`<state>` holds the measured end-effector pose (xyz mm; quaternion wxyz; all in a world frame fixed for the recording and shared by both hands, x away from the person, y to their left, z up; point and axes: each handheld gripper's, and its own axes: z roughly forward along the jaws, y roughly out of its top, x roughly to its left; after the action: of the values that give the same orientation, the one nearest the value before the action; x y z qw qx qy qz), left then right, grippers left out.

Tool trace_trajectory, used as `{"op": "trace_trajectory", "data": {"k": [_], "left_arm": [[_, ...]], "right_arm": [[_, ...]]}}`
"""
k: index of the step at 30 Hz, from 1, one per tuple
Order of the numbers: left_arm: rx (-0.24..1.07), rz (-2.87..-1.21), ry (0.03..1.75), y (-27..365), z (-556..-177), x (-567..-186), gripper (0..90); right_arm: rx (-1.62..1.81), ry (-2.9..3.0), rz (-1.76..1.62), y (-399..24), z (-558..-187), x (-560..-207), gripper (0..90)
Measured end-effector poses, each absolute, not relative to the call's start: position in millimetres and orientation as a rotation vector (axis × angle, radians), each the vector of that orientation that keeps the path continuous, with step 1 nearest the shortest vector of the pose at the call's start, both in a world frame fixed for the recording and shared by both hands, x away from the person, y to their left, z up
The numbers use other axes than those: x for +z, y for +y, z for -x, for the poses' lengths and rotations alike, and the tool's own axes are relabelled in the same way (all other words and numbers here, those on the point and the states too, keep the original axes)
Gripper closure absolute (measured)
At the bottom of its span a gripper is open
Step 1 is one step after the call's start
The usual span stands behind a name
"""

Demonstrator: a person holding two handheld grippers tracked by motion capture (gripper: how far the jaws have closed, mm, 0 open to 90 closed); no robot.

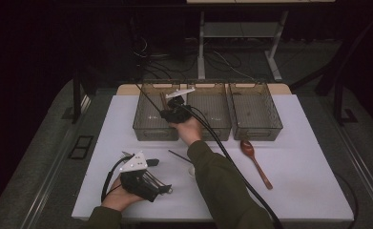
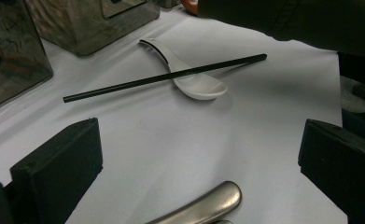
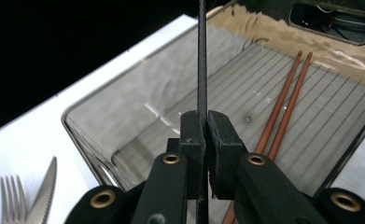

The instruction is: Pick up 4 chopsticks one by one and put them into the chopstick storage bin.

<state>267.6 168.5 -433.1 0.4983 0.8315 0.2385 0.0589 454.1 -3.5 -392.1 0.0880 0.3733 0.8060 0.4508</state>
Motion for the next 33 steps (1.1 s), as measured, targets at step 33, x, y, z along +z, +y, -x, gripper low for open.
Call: {"op": "trace_trajectory", "data": {"k": [33], "left_arm": [[0.146,-2.022,0.575,166.9,-268.3,-434.1,0.0]], "right_arm": [[1.381,2.462,-0.971,-49.2,-425.5,-371.8,46.1]]}}
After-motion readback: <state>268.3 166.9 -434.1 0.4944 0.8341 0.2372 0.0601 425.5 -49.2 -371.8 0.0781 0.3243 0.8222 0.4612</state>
